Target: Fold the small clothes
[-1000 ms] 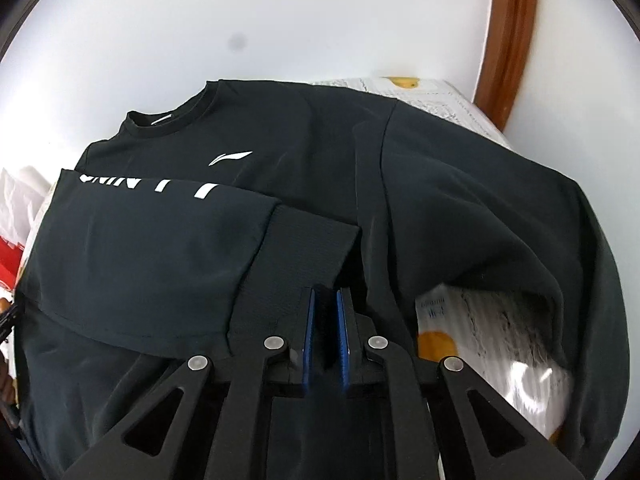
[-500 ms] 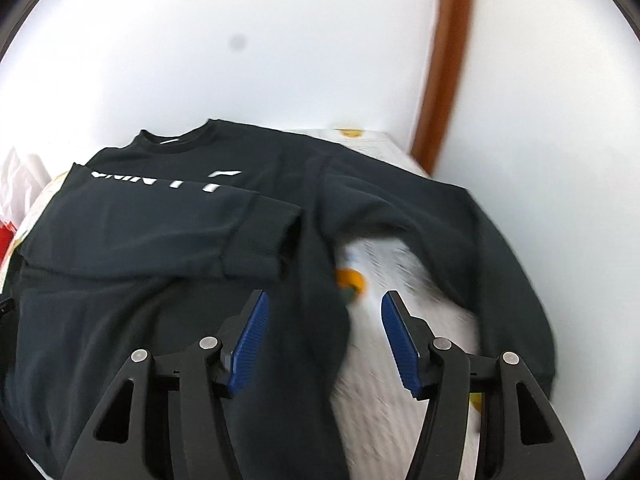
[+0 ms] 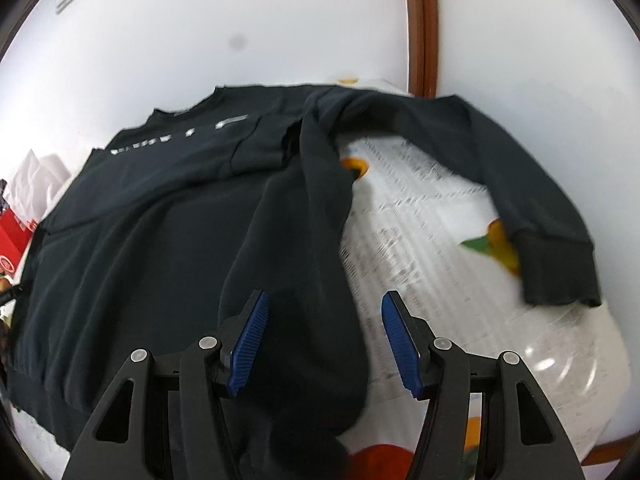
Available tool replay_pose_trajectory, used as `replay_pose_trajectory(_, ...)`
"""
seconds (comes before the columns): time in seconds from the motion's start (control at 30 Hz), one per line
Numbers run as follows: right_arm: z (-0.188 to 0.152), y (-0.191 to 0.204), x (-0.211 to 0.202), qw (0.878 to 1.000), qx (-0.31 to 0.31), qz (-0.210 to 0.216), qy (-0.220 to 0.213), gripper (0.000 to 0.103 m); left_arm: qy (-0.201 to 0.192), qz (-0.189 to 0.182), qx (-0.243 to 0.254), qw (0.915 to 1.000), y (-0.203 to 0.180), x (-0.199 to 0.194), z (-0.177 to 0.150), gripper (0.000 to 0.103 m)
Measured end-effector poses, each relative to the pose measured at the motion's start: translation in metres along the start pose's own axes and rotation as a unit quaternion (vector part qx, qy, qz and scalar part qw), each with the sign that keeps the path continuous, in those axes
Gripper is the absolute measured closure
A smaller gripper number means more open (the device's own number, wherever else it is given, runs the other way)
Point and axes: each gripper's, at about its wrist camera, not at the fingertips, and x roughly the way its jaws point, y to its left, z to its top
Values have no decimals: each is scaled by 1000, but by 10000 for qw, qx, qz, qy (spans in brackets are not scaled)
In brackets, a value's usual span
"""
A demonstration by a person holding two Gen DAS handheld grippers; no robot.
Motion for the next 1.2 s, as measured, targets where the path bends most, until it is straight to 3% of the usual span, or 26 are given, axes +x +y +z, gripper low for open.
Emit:
replay_pose_trajectory(0.43, 1, 4, 11, 9989, -130, -430, 95, 30, 9, 1, -15, 10000, 0, 1, -1, 0)
replay_pose_trajectory(1.2, 2, 1, 11, 9990, -84, -422, 115, 27, 11, 3, -12, 10000, 0, 1, 0, 0)
